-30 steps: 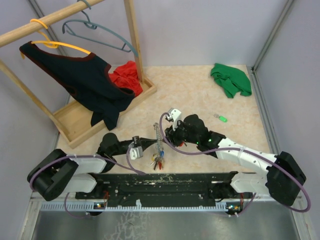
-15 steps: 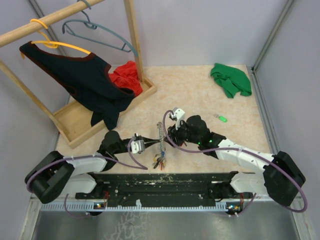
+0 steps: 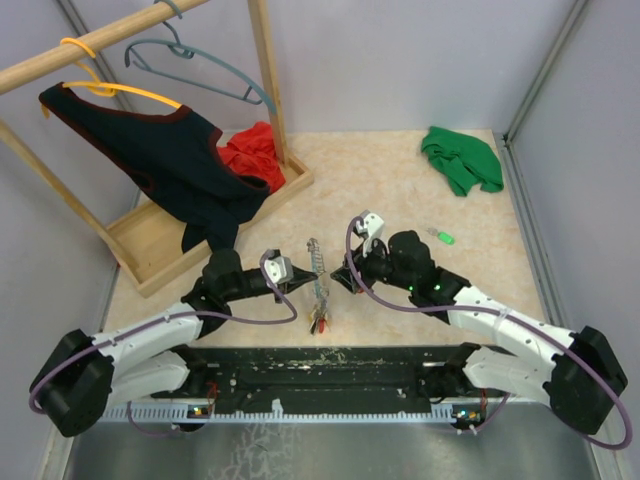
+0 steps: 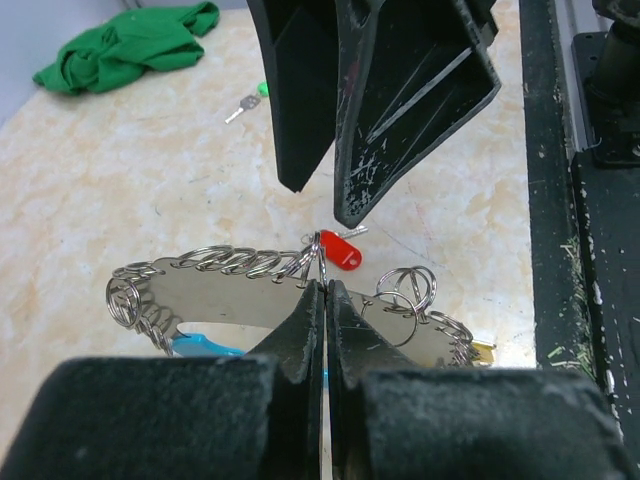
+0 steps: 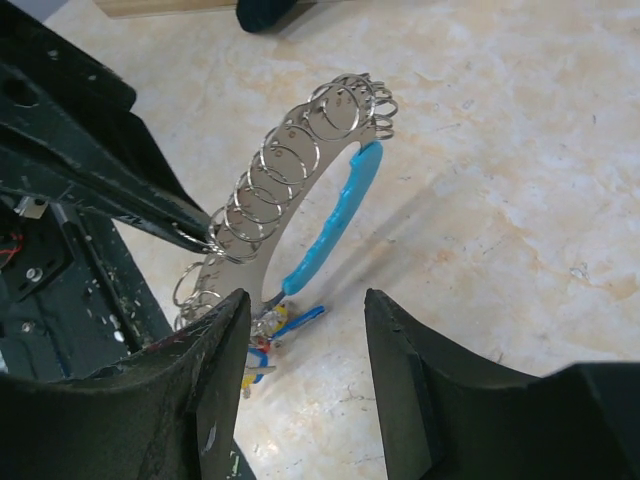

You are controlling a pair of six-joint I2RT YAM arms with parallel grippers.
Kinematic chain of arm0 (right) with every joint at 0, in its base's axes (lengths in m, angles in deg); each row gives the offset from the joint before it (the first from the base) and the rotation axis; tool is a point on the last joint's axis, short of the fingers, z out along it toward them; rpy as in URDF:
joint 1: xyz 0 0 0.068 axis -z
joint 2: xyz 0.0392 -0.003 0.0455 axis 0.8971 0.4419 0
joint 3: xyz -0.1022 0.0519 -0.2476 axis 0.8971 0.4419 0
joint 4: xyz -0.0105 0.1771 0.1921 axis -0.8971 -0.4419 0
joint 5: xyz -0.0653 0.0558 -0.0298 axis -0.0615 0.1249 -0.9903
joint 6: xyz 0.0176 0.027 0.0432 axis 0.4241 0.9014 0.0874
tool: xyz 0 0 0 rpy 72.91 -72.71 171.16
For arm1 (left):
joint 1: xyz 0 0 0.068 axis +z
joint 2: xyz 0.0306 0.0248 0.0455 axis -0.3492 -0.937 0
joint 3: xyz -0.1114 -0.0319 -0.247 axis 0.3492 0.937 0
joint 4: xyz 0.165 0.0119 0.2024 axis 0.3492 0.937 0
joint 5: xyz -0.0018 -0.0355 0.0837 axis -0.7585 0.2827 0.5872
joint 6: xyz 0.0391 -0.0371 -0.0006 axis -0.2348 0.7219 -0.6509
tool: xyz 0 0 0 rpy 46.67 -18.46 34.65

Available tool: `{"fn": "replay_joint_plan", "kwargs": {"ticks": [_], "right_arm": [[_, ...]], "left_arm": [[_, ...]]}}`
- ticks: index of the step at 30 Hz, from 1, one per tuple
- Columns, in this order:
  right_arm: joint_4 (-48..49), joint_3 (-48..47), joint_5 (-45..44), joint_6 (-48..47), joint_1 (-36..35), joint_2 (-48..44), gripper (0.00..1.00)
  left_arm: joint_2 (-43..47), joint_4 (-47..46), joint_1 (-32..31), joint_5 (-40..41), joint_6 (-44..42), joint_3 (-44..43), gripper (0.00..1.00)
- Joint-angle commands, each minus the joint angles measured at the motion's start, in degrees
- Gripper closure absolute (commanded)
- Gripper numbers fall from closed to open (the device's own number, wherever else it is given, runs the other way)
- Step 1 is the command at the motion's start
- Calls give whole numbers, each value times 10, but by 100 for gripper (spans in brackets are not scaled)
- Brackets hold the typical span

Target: Put the keys on the keyring

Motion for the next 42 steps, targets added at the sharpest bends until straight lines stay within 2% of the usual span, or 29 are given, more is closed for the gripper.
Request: {"fn": "replay_joint_plan", "kwargs": {"ticks": [1,9,17,20,24,28,31,36,40,42], "right_arm": [[42,4,64,-13,3,-11,49],[78,3,79,-20,3,21,50],[104,11,32,9,3,50,55],[94,11,8,38,10,68,62],[55,-9,7,57,20,97,64],[50,-3,4,56,20,71,64],[45,7,-17,54,21,31,59],[71,12,-26,52,21,-4,47],[110,15,-54,78,21,1,44],[137,19,-40,90,22,13,43]], "left_arm": [[12,68,-4,5,10,-32,100],[2,73,-5,-30,0,-47,100],[4,88,-6,-67,-33,-57,100],[21,96,-6,-79,-43,-55,100],[37,100,-6,-77,-49,-55,100],[27,135,-6,-43,-57,-75,100],[22,144,-6,-2,-65,-82,100],[0,114,-7,5,-65,-72,100],[-9,87,-7,-2,-53,-60,100],[-11,83,-6,0,-55,-61,100]]}}
